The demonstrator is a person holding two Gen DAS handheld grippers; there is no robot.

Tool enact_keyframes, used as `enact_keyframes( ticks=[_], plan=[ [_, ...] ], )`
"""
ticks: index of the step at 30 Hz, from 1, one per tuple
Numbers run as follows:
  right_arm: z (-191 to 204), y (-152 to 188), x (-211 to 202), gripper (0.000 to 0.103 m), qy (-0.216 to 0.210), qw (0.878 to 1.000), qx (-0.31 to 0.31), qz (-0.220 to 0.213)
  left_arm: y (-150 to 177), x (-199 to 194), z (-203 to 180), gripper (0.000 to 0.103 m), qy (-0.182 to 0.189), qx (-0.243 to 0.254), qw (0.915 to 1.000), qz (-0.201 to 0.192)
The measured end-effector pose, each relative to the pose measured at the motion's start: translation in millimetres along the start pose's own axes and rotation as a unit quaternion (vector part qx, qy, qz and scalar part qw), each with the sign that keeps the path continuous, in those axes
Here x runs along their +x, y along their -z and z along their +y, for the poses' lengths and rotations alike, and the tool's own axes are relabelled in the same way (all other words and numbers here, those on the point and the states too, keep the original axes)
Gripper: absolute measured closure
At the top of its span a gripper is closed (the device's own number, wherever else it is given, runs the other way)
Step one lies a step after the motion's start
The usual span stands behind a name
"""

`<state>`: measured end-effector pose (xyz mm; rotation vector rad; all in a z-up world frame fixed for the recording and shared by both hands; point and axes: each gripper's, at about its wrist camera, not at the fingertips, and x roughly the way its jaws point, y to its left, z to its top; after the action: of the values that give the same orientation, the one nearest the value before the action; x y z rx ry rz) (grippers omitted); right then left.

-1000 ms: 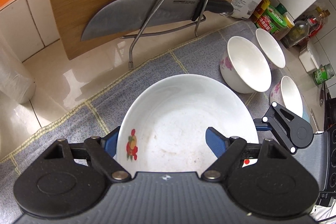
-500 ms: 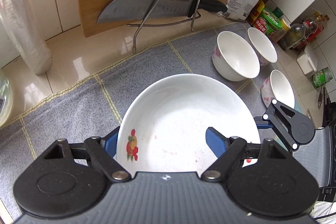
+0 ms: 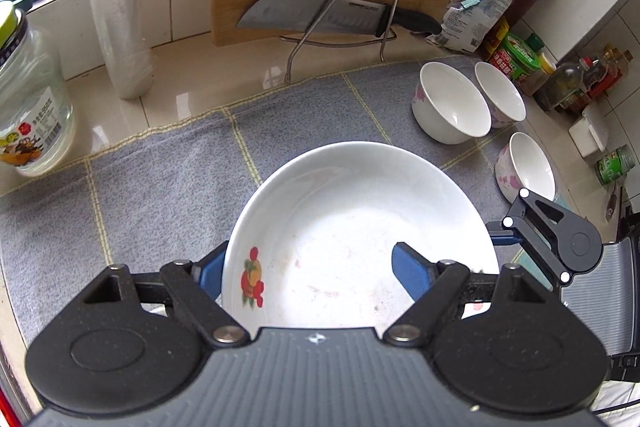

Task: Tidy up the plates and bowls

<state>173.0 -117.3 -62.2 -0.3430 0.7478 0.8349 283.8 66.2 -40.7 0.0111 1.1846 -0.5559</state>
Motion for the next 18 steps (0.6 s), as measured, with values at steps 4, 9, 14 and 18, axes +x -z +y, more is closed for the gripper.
enact_keyframes(
  ticks=[4, 9, 14, 18],
  plan=[
    [10, -4, 2, 0.0, -0.012, 1.0, -0.014, 0.0, 15, -11, 6, 0.02, -0.007, -0.015, 0.9998, -0.007],
    [23, -10, 8, 0.0, -0.033, 0.999, -0.031, 0.003, 35, -23, 16, 0.02, -0.017, -0.039, 0.999, -0.014],
    [36, -18, 17, 0.0, -0.051, 0.997, -0.048, 0.007, 52, -33, 28, 0.02, -0.025, -0.063, 0.9975, -0.021],
    [44, -22, 23, 0.0, -0.064, 0.996, -0.06, 0.012, 64, -40, 37, 0.02, -0.027, -0.08, 0.9961, -0.027]
  ],
)
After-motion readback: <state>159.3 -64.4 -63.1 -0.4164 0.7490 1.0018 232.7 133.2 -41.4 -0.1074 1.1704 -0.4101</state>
